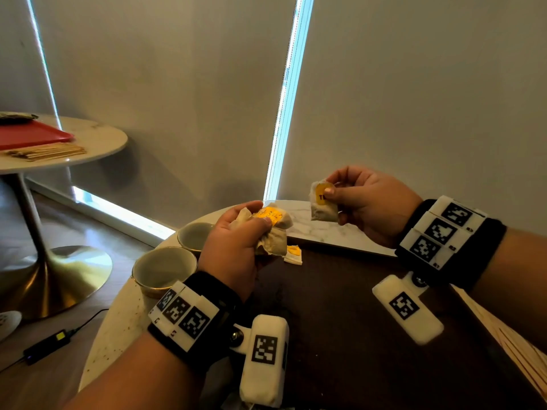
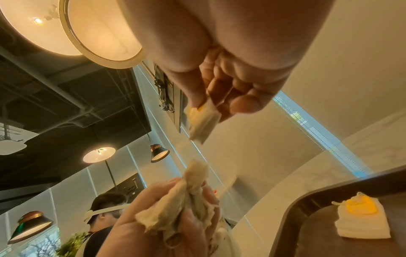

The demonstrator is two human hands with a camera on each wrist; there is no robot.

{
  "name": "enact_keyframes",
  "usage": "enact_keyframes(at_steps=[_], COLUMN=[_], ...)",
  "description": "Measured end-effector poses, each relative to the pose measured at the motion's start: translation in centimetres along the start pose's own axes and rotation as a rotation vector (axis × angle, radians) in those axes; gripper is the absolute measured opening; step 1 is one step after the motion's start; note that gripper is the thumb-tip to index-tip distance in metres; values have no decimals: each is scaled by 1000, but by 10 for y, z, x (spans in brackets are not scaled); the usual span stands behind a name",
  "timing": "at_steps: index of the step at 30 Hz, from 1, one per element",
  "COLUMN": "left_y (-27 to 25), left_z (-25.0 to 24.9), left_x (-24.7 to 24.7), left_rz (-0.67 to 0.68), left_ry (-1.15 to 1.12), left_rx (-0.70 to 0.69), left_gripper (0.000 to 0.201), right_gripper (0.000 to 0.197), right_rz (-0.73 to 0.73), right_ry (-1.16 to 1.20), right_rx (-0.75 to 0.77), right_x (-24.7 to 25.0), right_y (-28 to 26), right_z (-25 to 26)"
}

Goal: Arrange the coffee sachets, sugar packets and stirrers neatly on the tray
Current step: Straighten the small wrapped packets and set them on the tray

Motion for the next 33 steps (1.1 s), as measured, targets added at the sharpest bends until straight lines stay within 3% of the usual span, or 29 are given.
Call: enact_keyframes(at_steps=[4, 8, 11, 18, 28, 33], left_y=[-1, -3, -3, -3, -5, -4], left_z=[-8, -17, -17, -15, -15, -12], left_x=[2, 0, 1, 4, 1, 0], left_rz=[-25, -23, -29, -55, -43, -45], left_ry=[-8, -9, 6, 53, 41, 40], left_rx=[-47, -92, -95, -78, -78, -64], left_gripper=[29, 27, 26, 30, 27, 31], right_gripper=[17, 18, 17, 20, 24, 20], right_rz=[-115, 35, 174, 295, 272, 243], right_ry=[-143, -554, -673, -725, -672, -790], right_rx=[-15, -207, -330, -455, -540, -483], right_x=[23, 13, -3, -23, -30, -30], right_y=[20, 26, 26, 33, 46, 59], right_z=[-14, -50, -79, -115, -142, -138])
Point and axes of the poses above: each hand's wrist, its own y-axis towards the middle knuckle, its own x-axis out of the back of the hand, z = x × y, the point moved 10 cm from there along y, towards the middle knuckle, and after that the axes turned 7 degrees about y, right-handed, at the moved point
